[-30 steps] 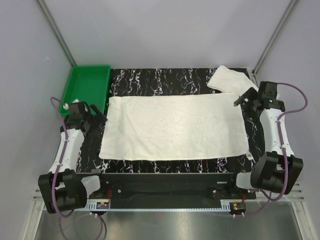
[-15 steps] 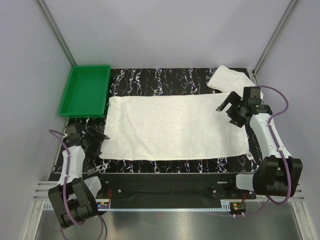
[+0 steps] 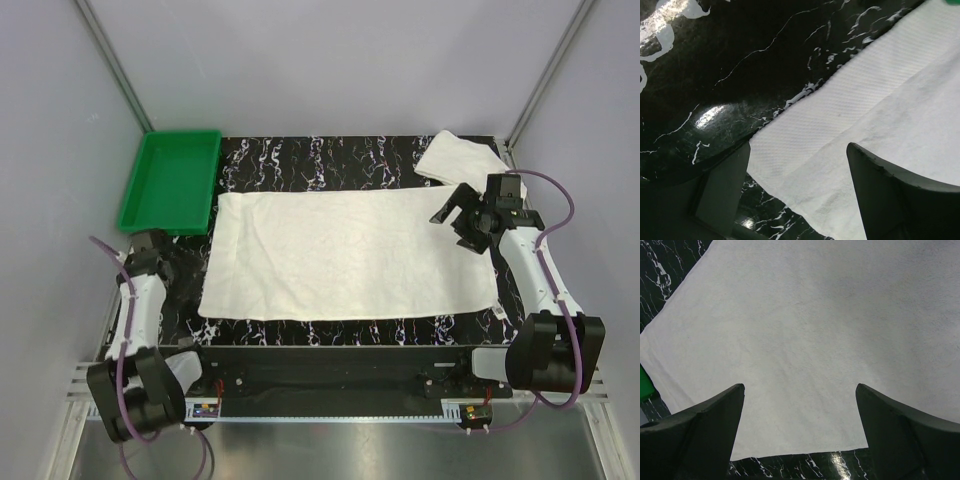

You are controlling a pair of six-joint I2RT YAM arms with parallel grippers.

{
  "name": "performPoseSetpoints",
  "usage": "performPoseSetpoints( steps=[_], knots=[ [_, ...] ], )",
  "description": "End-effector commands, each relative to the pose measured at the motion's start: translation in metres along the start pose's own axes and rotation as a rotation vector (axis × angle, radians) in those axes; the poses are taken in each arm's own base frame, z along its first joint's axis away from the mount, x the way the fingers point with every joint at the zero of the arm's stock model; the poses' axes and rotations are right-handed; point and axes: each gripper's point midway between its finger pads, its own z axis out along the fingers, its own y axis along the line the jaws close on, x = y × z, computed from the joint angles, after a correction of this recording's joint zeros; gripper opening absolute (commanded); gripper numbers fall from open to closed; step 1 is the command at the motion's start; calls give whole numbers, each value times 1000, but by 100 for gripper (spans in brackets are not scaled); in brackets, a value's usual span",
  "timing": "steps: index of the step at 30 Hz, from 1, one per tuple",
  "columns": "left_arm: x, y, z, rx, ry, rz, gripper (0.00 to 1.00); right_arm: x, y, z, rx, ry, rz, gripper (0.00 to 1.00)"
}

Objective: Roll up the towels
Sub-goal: Fold the towel

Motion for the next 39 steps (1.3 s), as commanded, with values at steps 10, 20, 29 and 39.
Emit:
performPoseSetpoints(
  steps=[10,20,29,39],
  knots=[
    [41,45,43,-246,55,93,83,-3,8,6,-53,-6,-57,100],
    [40,51,55,-255,35,128,65,0,4,11,-45,3,-59,100],
    [46,28,56,-120,69,176,8,1,0,6,-24,-14,-32,100],
    [48,-21,32,98,130,217,0,-10,-24,-11,121,-66,-9,100]
  ],
)
